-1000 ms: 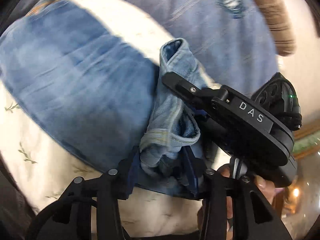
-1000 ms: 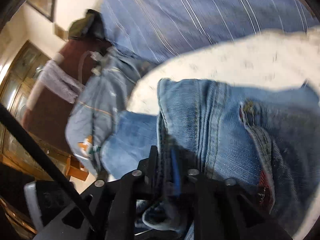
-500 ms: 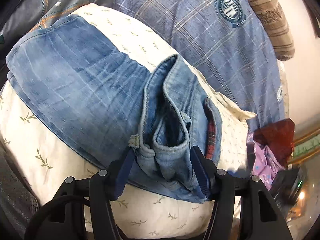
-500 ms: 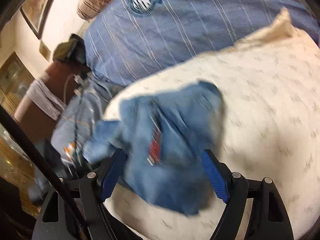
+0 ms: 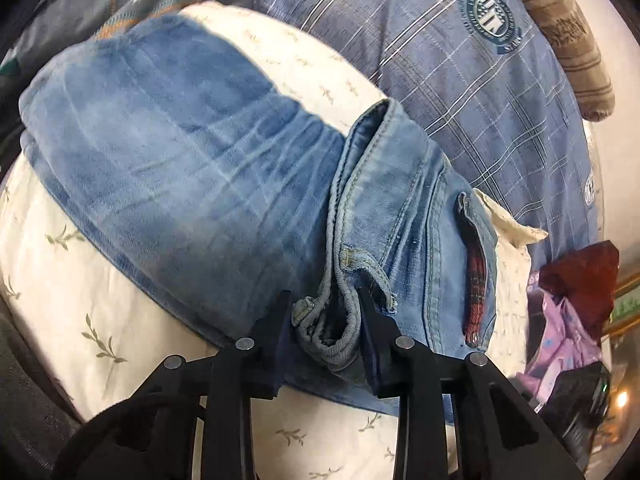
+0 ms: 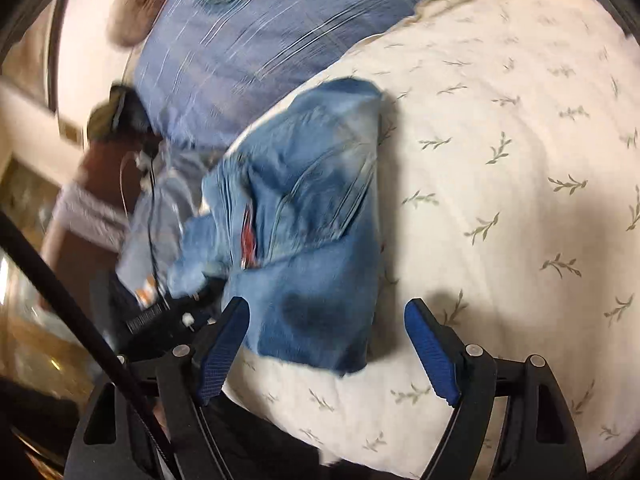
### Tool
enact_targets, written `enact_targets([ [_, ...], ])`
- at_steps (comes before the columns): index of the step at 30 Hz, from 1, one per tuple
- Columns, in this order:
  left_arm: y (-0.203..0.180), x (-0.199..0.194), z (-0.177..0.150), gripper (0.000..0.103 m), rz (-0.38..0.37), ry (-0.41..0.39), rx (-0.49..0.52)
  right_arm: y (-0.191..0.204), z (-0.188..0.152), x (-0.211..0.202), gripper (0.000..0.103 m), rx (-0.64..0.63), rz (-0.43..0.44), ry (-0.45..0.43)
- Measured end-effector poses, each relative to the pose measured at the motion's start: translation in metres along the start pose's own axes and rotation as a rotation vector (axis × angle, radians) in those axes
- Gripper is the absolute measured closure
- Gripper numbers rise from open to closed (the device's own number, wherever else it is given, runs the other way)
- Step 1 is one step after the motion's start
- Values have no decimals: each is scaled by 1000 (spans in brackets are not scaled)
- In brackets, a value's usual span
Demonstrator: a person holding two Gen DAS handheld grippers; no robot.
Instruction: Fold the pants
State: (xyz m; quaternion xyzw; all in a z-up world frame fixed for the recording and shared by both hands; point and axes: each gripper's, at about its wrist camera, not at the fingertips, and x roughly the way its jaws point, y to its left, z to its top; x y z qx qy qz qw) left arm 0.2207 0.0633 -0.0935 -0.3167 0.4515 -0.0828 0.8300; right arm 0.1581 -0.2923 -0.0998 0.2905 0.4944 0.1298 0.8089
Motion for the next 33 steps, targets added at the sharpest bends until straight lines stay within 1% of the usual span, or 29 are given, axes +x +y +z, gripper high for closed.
enact_targets([
  [2,-8,0,-3,73,35,-21,48,-2,12,3,24,25,38,2],
  [3,-10,0,-6,73,49,-28,63,-1,20,9,28,24,26,18],
  [4,-12,1,-7,73,57,-32,69,0,28,16,37,23,0,39],
  [5,-13,1,-9,73,64,-36,79,-1,35,25,43,27,-20,64],
  [7,-17,2,-10,73,69,-39,94,-3,42,40,48,54,5,96],
  [8,-18,2,-11,73,73,-39,98,-2,41,43,49,51,5,96],
  [9,-20,3,-12,73,74,-36,103,0,40,42,54,35,-12,88],
  [10,-24,3,-13,75,73,-36,112,2,39,41,65,23,-25,80],
  [11,-25,2,-12,78,72,-33,113,4,39,39,71,15,-29,74],
  [12,-27,2,-11,79,67,-28,110,7,40,34,81,3,-25,60],
  [13,-31,2,-10,80,54,-21,108,10,42,25,84,-13,-22,36],
  [15,-44,5,-6,81,-2,-7,75,13,47,6,86,-24,-8,-16],
  [17,-70,6,-5,81,-73,7,101,13,55,-17,86,-20,-28,-87],
  [19,-96,15,-7,81,-124,40,139,7,61,-45,86,-34,-93,-164],
  [20,-105,24,-10,81,-132,66,155,0,64,-57,86,-33,-137,-189],
  [21,-111,34,-14,81,-123,85,167,-9,65,-63,85,-31,-188,-191],
  [22,-115,45,-19,81,-96,102,184,-18,67,-63,82,-25,-227,-169],
  [23,-116,55,-28,81,-53,110,210,-30,67,-58,79,-2,-255,-128],
  [24,-113,59,-34,80,-38,104,223,-43,65,-48,74,35,-277,-69],
  [25,-109,59,-39,79,-49,87,225,-52,63,-40,62,69,-301,-36],
  [26,-103,56,-42,78,-83,69,213,-58,61,-38,55,95,-320,-34],
  [27,-98,54,-42,78,-105,73,195,-57,60,-40,47,103,-331,-44],
  [28,-92,51,-40,76,-141,85,163,-54,60,-43,46,93,-333,-54],
  [29,-88,48,-40,75,-157,89,152,-49,60,-47,46,79,-336,-69],
  [30,-85,45,-40,74,-156,89,155,-43,60,-50,43,63,-347,-86],
  [33,-75,33,-40,72,-139,74,201,-22,56,-58,42,-2,-416,-165],
])
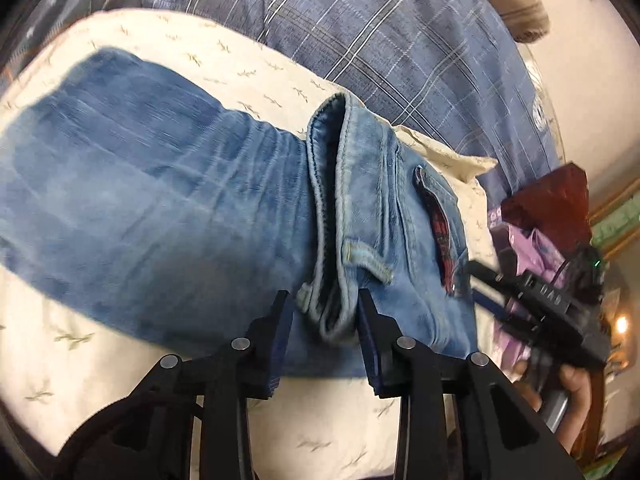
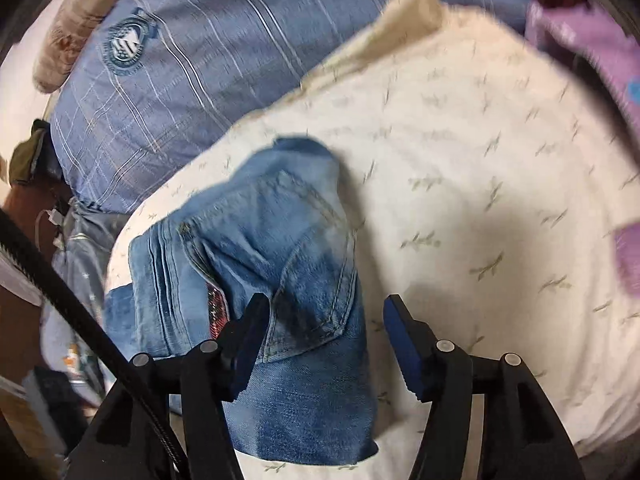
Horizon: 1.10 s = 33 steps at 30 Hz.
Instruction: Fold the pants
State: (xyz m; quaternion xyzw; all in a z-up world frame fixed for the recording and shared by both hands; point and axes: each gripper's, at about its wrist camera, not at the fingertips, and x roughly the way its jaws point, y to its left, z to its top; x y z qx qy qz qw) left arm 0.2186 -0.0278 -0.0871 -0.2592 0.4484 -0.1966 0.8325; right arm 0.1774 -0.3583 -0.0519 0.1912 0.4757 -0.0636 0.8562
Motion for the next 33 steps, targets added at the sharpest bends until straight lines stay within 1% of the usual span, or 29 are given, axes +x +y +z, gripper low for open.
enact_targets([
  [2,9,-15,-4,67,11,-11,12,6,-4,-16,42,-38,0,-68],
  [3,10,-26,-7,68,24,-29,18,11,-7,-26,41,-55,23,-114],
  [5,15,-46,-10,68,63,-93,31,26,-15,-41,36,-92,115,-178],
  [6,17,-54,-10,67,70,-119,33,36,-22,-45,33,-121,175,-187],
  [7,21,-62,-8,64,79,-145,25,44,-27,-47,33,-147,227,-181],
  [8,23,-68,-10,58,87,-159,15,54,-33,-46,33,-171,281,-165],
  [10,36,-77,-7,51,124,-185,-50,70,-43,-38,33,-202,358,-119],
  [11,43,-78,-6,51,134,-189,-90,79,-48,-33,33,-213,387,-89],
  [13,53,-80,-6,51,139,-184,-148,86,-55,-25,31,-218,416,-51],
  [17,76,-81,-1,51,236,-180,-251,109,-62,-4,30,-226,454,20],
  [18,79,-82,-1,51,241,-181,-269,115,-62,0,30,-236,453,27],
  [20,78,-85,-2,51,262,-188,-285,125,-61,8,36,-240,458,42],
  [22,78,-82,0,51,262,-178,-298,130,-61,21,62,-247,434,77],
  [23,80,-80,0,51,258,-172,-309,132,-62,30,68,-253,403,103],
  [24,81,-76,1,51,259,-164,-317,136,-63,42,83,-265,344,136],
  [25,81,-73,2,51,260,-157,-321,133,-66,50,94,-279,284,168],
  [26,80,-70,4,51,269,-154,-320,131,-68,57,94,-283,255,200],
  [28,74,-68,4,51,297,-149,-305,126,-67,53,94,-269,274,202],
  [29,76,-66,8,51,304,-144,-307,124,-67,48,94,-264,294,183],
  [30,76,-67,8,51,301,-145,-317,122,-66,43,88,-259,320,160],
  [31,78,-70,7,51,298,-154,-331,118,-66,36,87,-248,351,137],
  [32,81,-75,7,50,302,-163,-357,117,-66,33,83,-239,363,131],
  [33,83,-77,7,50,309,-165,-375,116,-66,30,73,-226,388,122],
])
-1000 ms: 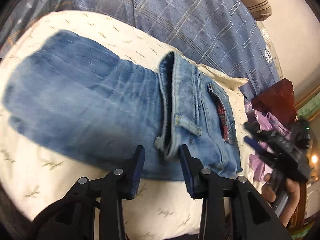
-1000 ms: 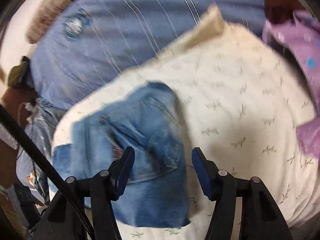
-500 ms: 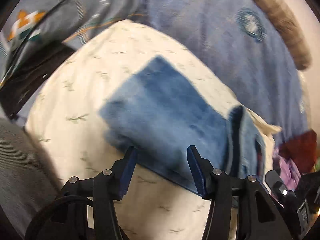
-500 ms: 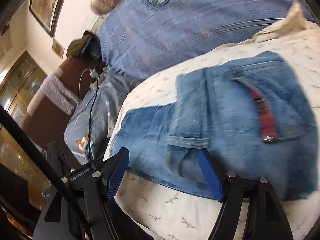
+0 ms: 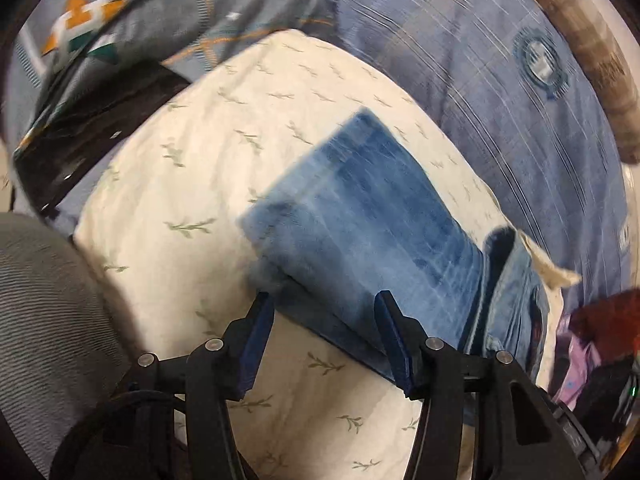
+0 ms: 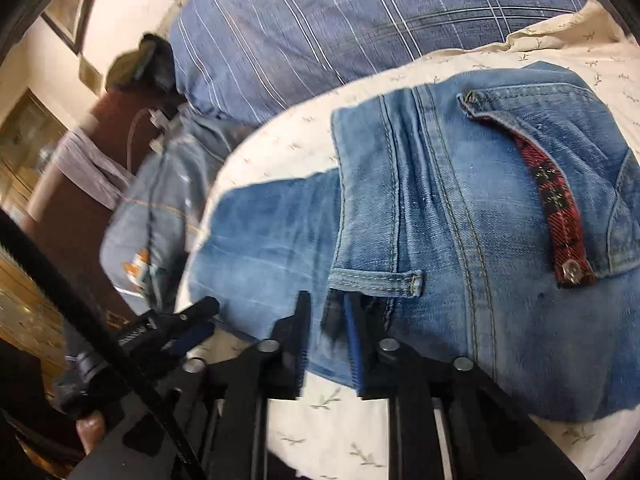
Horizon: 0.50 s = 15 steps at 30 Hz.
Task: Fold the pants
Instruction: 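Release the jeans and press the folded stack flat with both grippers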
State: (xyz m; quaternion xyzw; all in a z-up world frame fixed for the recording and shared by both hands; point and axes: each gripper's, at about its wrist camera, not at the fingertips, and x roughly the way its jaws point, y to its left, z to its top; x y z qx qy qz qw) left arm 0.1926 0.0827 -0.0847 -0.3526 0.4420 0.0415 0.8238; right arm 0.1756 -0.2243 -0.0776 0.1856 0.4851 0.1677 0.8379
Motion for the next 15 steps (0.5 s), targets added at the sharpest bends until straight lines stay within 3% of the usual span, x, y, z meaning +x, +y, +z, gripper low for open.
enact_targets([
  [4,12,9,6,47,-7,46,-59,13,0,-10,37,-27,47,-59],
  [10,5,28,20,48,-48,51,-95,33,2,-2,35,-83,55,-50],
  [13,9,33,24,70,-51,36,-130,33,0,-1,35,-94,52,-43],
  [15,15,35,22,70,-63,28,-144,34,-1,-3,35,-94,59,-45],
])
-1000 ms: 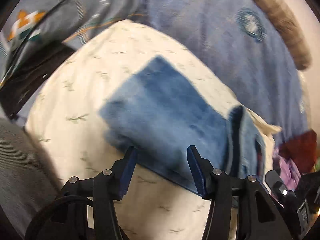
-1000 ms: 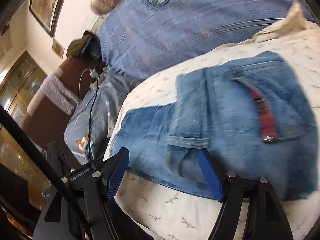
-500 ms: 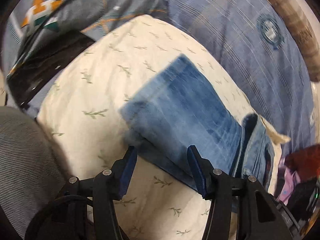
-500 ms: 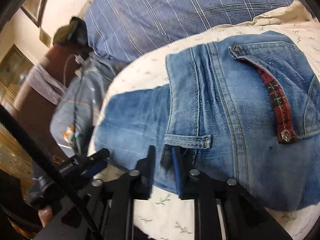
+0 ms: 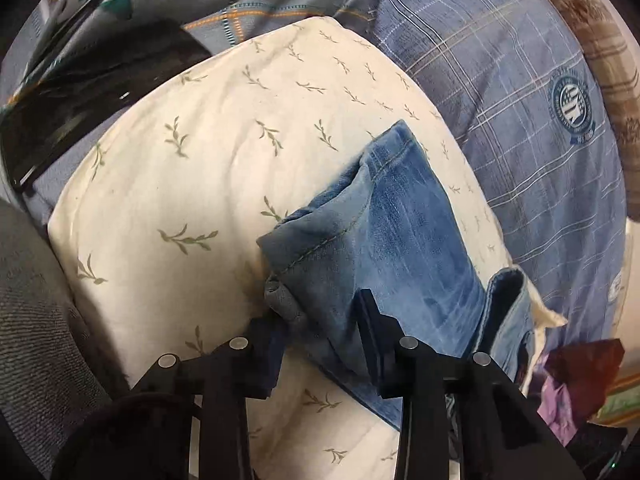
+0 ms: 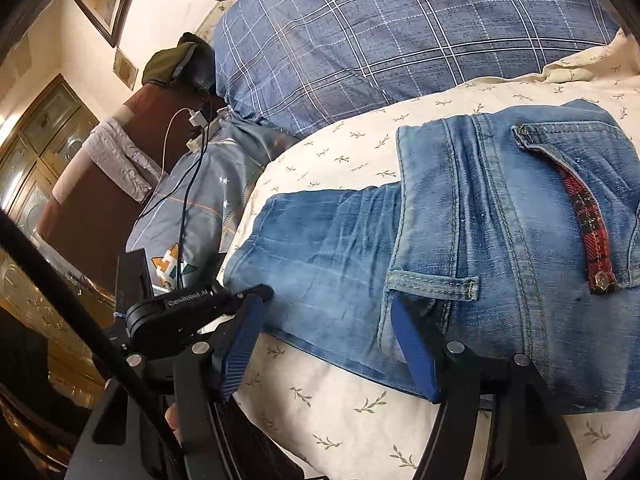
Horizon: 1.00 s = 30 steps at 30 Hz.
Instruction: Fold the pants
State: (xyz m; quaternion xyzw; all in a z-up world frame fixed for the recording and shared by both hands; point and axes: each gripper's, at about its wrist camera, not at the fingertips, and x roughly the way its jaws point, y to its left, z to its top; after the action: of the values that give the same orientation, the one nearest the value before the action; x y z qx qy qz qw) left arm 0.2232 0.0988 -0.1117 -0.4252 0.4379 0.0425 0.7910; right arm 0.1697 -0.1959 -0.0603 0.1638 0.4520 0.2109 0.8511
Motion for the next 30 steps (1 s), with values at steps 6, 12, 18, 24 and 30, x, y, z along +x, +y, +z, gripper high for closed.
enact_targets([
  [6,-18,2,-8,76,45,-59,75,8,15,10,33,6,51,47],
  [12,-56,-33,-31,90,36,-197,313,24,72,32,28,35,102,160],
  [18,-82,-46,-61,92,71,-284,486,75,121,78,21,-47,212,421],
  [24,-88,-45,-74,93,110,-286,561,123,120,140,21,-262,57,683],
  [30,-113,-43,-99,93,147,-332,745,128,111,169,22,-378,-105,822],
])
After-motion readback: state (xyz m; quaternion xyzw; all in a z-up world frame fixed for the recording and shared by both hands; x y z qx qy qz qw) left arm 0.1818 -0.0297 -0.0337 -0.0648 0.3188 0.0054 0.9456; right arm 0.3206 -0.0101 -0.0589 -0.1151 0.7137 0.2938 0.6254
